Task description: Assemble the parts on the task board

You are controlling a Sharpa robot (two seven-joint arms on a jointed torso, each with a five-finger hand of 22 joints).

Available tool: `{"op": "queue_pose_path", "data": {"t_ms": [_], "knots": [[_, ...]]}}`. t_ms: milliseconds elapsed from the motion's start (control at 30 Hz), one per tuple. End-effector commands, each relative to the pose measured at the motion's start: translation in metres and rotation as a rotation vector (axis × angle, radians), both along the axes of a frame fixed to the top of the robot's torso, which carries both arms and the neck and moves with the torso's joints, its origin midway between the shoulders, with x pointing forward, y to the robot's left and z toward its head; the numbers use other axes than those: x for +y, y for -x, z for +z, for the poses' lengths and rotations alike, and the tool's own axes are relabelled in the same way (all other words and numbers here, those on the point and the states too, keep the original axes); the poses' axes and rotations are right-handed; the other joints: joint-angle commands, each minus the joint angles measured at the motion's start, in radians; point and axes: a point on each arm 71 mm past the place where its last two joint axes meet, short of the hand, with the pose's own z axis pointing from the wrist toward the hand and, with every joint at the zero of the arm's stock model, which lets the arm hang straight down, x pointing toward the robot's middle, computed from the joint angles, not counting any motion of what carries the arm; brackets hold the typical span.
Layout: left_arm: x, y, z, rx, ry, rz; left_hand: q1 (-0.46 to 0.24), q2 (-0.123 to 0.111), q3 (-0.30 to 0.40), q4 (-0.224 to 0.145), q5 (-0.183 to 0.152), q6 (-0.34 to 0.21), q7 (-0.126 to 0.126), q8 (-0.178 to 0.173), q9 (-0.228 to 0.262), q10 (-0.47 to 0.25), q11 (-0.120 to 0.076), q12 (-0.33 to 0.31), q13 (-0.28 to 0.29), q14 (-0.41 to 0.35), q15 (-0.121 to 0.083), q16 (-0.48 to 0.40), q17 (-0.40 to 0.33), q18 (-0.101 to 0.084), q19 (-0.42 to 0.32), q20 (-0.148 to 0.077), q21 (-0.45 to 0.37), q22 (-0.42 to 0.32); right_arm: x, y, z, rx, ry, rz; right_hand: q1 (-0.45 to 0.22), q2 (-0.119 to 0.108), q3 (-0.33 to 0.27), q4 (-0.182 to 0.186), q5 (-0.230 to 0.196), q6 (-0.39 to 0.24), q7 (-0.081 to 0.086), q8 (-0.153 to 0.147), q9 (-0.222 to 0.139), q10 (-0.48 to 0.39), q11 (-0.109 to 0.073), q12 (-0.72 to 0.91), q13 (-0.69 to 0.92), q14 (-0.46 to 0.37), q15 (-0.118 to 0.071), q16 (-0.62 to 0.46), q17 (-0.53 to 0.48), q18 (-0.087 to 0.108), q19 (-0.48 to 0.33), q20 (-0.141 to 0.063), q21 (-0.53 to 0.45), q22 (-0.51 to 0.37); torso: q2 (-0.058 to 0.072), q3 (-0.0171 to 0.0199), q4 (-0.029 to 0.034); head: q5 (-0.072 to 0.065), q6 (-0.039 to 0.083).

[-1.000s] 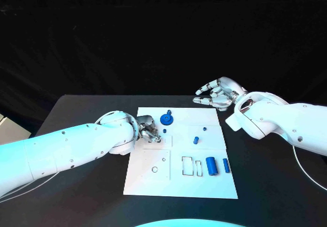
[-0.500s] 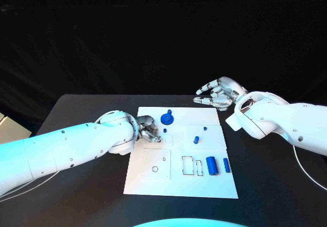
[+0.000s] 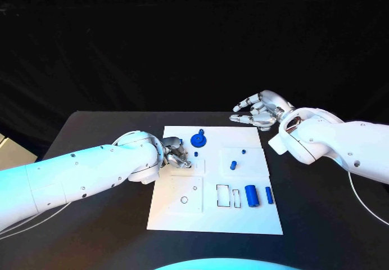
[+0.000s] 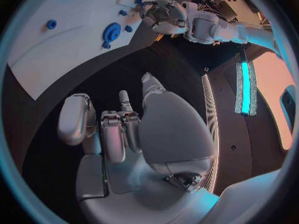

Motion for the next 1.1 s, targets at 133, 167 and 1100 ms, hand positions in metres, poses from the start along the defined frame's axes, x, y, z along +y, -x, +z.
{"op": "queue_pose_path", "data": {"t_ms": [133, 167, 1100], "knots": [[-0.004, 0.004, -0.004, 0.048, -0.008, -0.025, 0.004, 0.002, 0.222, -0.226, 0.004, 0.006, -0.004, 0.000, 0.000, 0.007, -0.001, 0.005, -0.001, 0.104, -0.005, 0.006, 0.263, -0.020, 0.007, 0.001, 0.005, 0.044, 0.002, 0.000, -0.001, 0.006, 0.006, 0.016, -0.001, 0.005, 0.004, 0.003, 0.006, 0.002, -0.004, 0.004, 0.001, 0.070, 0.004, 0.000, 0.228, 0.098, 0.006, -0.005, 0.238, 0.010, -0.005, -0.003, -0.002, 0.001, -0.001, 0.0001, -0.0004, 0.001, -0.002], [-0.004, 0.004, -0.004, 0.049, -0.008, -0.026, 0.004, 0.002, 0.222, -0.226, 0.004, 0.006, -0.004, 0.000, 0.000, 0.007, -0.001, 0.005, -0.001, 0.104, -0.005, 0.006, 0.263, -0.020, 0.007, 0.001, 0.005, 0.044, 0.002, 0.000, -0.001, 0.006, 0.006, 0.016, -0.001, 0.005, 0.004, 0.003, 0.006, 0.002, -0.004, 0.004, 0.001, 0.070, 0.004, 0.000, 0.228, 0.098, 0.006, -0.005, 0.238, 0.010, -0.005, -0.003, -0.002, 0.001, -0.001, 0.0002, -0.0006, 0.000, -0.002], [-0.014, -0.005, -0.014, 0.218, -0.033, -0.016, 0.003, 0.001, 0.225, -0.227, 0.004, 0.008, -0.004, -0.002, 0.000, 0.006, -0.001, 0.002, -0.004, 0.104, -0.005, 0.006, 0.263, -0.021, 0.009, 0.001, 0.006, 0.047, 0.003, 0.000, -0.002, 0.008, 0.005, 0.017, -0.003, 0.007, 0.004, 0.002, 0.006, 0.001, -0.004, 0.004, 0.001, 0.069, 0.004, -0.001, 0.227, 0.098, 0.006, -0.006, 0.235, 0.010, -0.005, -0.003, -0.005, 0.000, -0.001, 0.0006, -0.0005, 0.001, -0.005]]}}
